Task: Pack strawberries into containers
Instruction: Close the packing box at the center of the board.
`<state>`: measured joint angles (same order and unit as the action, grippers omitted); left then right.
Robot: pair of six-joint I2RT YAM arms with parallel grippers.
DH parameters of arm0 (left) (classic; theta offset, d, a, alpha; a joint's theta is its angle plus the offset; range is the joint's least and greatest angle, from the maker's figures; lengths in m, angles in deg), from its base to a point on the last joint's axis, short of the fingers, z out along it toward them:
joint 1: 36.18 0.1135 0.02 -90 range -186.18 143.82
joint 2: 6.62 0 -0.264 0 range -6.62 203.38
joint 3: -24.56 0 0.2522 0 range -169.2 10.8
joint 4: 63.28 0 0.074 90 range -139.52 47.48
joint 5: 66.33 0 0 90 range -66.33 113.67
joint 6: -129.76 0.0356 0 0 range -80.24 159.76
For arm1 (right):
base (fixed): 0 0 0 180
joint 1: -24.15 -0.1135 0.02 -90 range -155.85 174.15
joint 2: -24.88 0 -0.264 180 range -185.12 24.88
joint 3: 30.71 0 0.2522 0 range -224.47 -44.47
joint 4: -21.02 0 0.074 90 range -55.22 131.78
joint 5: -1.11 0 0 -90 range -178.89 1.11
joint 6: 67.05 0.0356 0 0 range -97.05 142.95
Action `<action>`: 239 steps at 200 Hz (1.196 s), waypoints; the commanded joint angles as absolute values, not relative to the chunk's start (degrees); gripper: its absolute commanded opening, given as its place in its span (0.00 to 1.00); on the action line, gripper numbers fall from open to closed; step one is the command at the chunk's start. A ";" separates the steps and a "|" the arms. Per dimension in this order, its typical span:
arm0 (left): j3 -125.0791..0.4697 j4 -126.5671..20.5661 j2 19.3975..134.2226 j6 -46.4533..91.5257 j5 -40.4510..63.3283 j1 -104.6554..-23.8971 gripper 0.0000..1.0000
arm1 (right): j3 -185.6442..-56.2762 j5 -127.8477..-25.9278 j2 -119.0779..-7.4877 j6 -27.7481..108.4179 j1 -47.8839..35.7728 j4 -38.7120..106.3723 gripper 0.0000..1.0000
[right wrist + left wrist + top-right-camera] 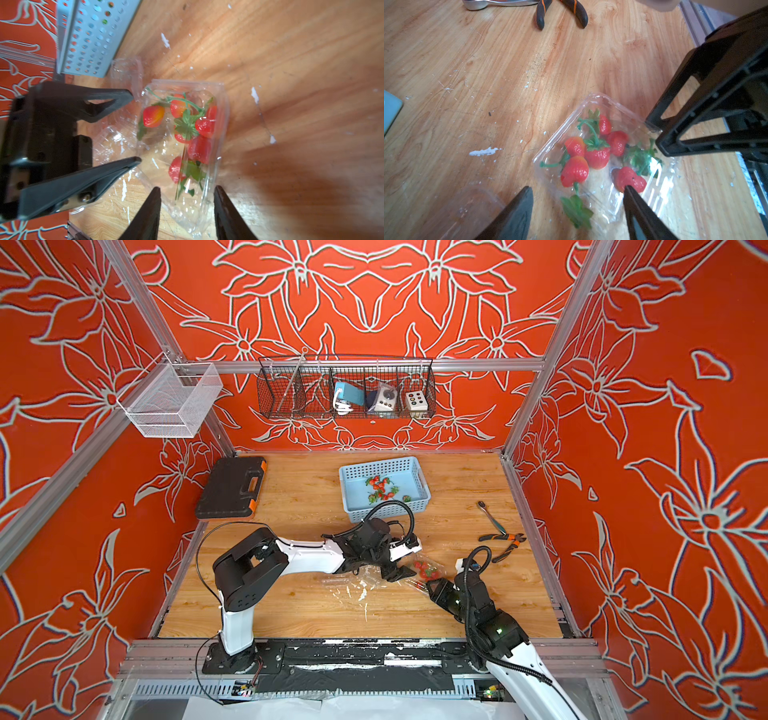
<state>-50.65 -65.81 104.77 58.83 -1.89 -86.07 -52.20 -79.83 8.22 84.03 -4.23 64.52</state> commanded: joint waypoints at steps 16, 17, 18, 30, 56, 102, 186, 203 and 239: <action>-49.10 -65.99 103.78 59.36 -1.91 -86.32 0.68 | -45.63 -78.31 1.28 84.65 -4.87 62.69 0.39; -49.08 -66.02 103.73 59.36 -1.86 -86.30 0.68 | -45.62 -78.33 1.00 84.65 -4.91 62.58 0.39; -49.06 -66.03 103.71 59.36 -1.84 -86.29 0.68 | -45.70 -78.42 0.81 84.61 -4.97 62.48 0.39; -49.05 -66.13 103.70 59.35 -1.82 -86.27 0.68 | -46.17 -78.84 -1.88 84.39 -5.38 61.59 0.38; -49.14 -66.39 103.88 59.16 -2.00 -86.27 0.68 | -46.82 -79.39 -5.41 84.21 -5.75 59.94 0.36; -48.62 -67.38 102.37 58.72 -1.91 -86.11 0.68 | -53.43 -83.75 3.25 81.14 -5.79 71.42 0.44; -44.56 -77.56 91.56 49.91 -2.93 -82.37 0.72 | -68.79 -86.21 -1.19 68.72 -6.00 79.66 0.45; -42.92 -81.07 88.87 46.48 -2.71 -79.93 0.72 | -74.61 -86.21 -6.99 64.95 -7.57 79.28 0.43; -38.83 -84.52 83.07 41.66 3.54 -73.50 0.72 | -82.37 -85.05 -18.71 58.81 -15.32 75.52 0.42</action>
<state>-41.23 -80.26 86.68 46.37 -1.13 -77.08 -78.93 -85.82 -12.48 65.47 -11.32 77.19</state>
